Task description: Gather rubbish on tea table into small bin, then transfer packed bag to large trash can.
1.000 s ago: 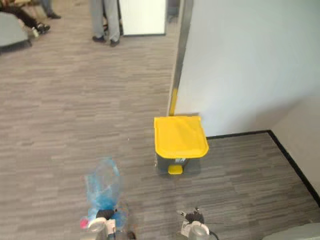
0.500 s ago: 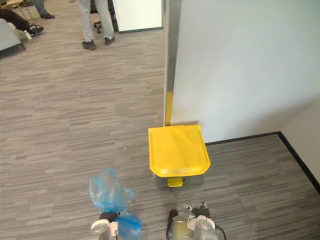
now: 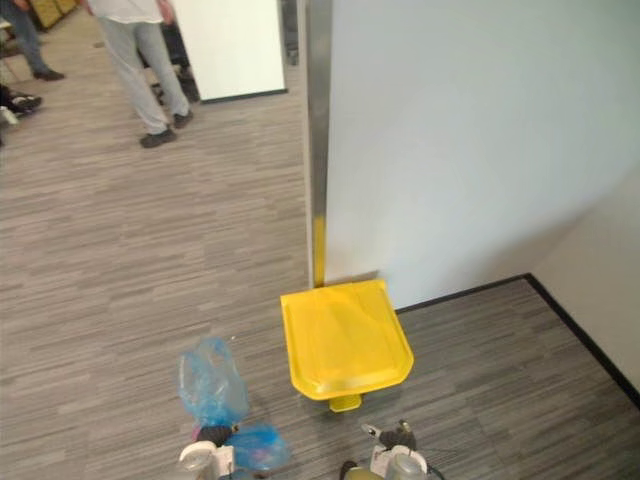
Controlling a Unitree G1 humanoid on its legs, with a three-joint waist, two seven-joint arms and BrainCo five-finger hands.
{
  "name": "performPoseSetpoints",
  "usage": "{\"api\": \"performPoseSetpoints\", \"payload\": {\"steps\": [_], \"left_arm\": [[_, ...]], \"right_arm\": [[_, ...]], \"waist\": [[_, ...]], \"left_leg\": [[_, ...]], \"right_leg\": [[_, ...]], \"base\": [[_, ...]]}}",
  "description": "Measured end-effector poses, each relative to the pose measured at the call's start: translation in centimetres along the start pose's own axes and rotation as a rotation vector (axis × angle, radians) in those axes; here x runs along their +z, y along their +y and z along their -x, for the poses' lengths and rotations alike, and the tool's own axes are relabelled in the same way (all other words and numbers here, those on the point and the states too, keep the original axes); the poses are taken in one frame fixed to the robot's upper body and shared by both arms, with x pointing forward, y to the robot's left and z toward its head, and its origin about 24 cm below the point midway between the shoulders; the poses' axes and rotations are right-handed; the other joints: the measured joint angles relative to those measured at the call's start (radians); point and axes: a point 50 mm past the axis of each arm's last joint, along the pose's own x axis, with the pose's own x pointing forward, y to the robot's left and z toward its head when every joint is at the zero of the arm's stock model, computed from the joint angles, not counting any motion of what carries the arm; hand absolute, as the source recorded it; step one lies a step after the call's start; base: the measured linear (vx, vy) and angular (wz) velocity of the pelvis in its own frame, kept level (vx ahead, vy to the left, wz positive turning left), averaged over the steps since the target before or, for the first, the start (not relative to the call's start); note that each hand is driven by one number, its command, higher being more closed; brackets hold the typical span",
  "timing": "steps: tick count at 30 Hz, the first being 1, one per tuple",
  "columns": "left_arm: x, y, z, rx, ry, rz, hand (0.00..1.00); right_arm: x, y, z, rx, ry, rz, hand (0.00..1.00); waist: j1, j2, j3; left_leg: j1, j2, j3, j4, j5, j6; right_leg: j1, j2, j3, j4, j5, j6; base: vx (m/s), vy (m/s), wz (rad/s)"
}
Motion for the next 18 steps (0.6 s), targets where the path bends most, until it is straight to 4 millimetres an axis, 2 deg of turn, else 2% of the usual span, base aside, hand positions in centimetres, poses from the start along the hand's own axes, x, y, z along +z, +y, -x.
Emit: {"api": "performPoseSetpoints", "payload": {"steps": [3,7,12,14,16,17,18], "left_arm": [[-0.1,1.0,-0.1,0.02,0.004,-0.038,1.0],[-0.9,1.5,-0.1,0.031,0.029,-0.051,1.0],[-1.3,2.1,-0.1,0.044,0.047,-0.057,1.0],[-1.2,2.0,-0.1,0.043,0.044,-0.056,1.0],[-0.2,1.9,-0.4,0.044,0.019,-0.034,1.0],[0.0,1.8,-0.4,0.046,0.017,-0.024,1.0],[0.5,1.7,-0.5,0.049,0.005,-0.012,1.0]], "right_arm": [[-0.3,-0.2,0.0,-0.005,0.015,-0.001,0.0],[-0.2,-0.7,-0.3,-0.022,0.025,-0.004,0.0],[-0.1,-1.3,-0.5,-0.035,0.033,0.005,0.0],[0.0,-1.4,-0.5,-0.039,0.03,0.007,0.0],[0.4,-1.1,-0.5,-0.034,0.018,-0.001,0.0],[0.8,-1.0,-0.6,-0.032,0.007,-0.006,0.0],[1.2,-1.2,-0.6,-0.04,-0.01,-0.011,0.0]], "waist": [[0.0,0.003,-0.003],[0.002,0.016,0.003],[0.011,0.017,0.008],[0.01,0.016,0.012],[0.007,0.004,0.061],[0.008,0.002,0.068],[0.004,-0.001,0.093]], "left_leg": [[0.037,-0.026,0.008,-0.057,0.008,0.013],[0.037,-0.026,0.007,-0.093,0.013,0.017],[0.06,-0.026,0.021,-0.128,0.014,0.016],[0.068,-0.025,0.035,-0.13,0.013,0.019],[0.101,-0.028,0.032,-0.132,-0.017,0.058],[0.106,-0.033,0.025,-0.134,-0.023,0.067],[0.131,-0.046,0.017,-0.137,-0.029,0.076]], "right_leg": [[0.013,-0.005,0.029,-0.036,0.01,0.002],[0.008,0.009,0.047,-0.072,0.033,-0.004],[-0.019,0.026,0.103,-0.065,0.051,-0.008],[-0.052,0.029,0.107,-0.001,0.044,0.001],[-0.134,0.013,0.074,0.21,0.01,0.027],[-0.16,0.008,0.064,0.267,0.003,0.037],[-0.246,-0.017,0.025,0.43,-0.014,0.038]], "base": [[0.06,0.073,-0.19],[0.02,-0.001,-0.16],[-0.01,-0.006,-0.39],[-0.05,0.015,-0.3],[-0.13,0.021,-0.22],[-0.17,0.005,-0.22],[-0.13,0.0,-0.1]]}}
